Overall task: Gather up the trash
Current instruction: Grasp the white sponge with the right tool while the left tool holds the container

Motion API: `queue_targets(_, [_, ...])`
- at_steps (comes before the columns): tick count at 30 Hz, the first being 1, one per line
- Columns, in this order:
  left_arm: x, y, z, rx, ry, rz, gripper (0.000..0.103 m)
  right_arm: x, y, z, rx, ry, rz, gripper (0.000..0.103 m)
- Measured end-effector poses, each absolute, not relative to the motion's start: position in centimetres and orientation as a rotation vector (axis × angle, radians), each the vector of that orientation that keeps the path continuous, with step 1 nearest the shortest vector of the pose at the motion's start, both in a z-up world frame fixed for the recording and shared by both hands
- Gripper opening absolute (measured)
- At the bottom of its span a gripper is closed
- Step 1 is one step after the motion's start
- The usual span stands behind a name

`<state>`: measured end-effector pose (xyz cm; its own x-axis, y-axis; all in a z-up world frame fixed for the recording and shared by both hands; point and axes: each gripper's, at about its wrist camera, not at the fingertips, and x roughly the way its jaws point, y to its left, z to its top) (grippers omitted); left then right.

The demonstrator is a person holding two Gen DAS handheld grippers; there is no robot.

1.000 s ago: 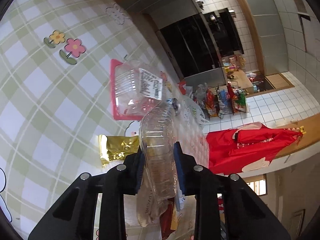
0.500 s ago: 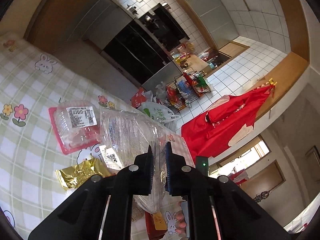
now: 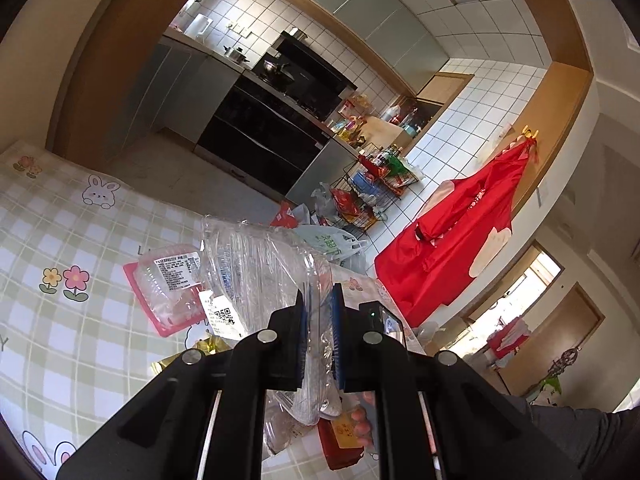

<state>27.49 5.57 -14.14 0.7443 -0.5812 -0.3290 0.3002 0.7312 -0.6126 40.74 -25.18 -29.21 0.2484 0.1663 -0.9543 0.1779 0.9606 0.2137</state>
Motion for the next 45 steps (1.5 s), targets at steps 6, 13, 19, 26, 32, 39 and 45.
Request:
queue_targets(6, [26.1,6.8,-14.6,-0.582,0.54,-0.481,0.011,40.0,-25.9,-28.3,0.321,1.323,0.064,0.078])
queue_targets(13, [24.4,7.5,-14.7,-0.581,0.547,-0.441,0.011,38.5,-26.3,-26.4,0.333,1.267,0.092,0.045])
queue_targets(19, [22.8,7.6,-14.0,-0.571,0.531,-0.43,0.011,37.5,-25.9,-24.6,0.28,1.228,0.126,0.055])
queue_targets(26, [21.3,7.7,-14.0,-0.57,0.522,-0.426,0.011,37.8,-26.6,-25.5,0.239,1.25,0.037,0.095])
queue_targets(32, [21.1,7.7,-14.8,-0.57,0.545,-0.422,0.011,38.7,-25.4,-28.3,0.167,1.31,-0.006,0.095])
queue_targets(39, [21.0,8.1,-15.3,-0.573,0.56,-0.41,0.011,39.1,-26.1,-29.7,0.209,1.347,-0.01,0.085])
queue_targets(45, [21.1,8.4,-15.7,-0.566,0.566,-0.383,0.011,38.0,-26.5,-27.1,0.196,1.241,0.04,0.081])
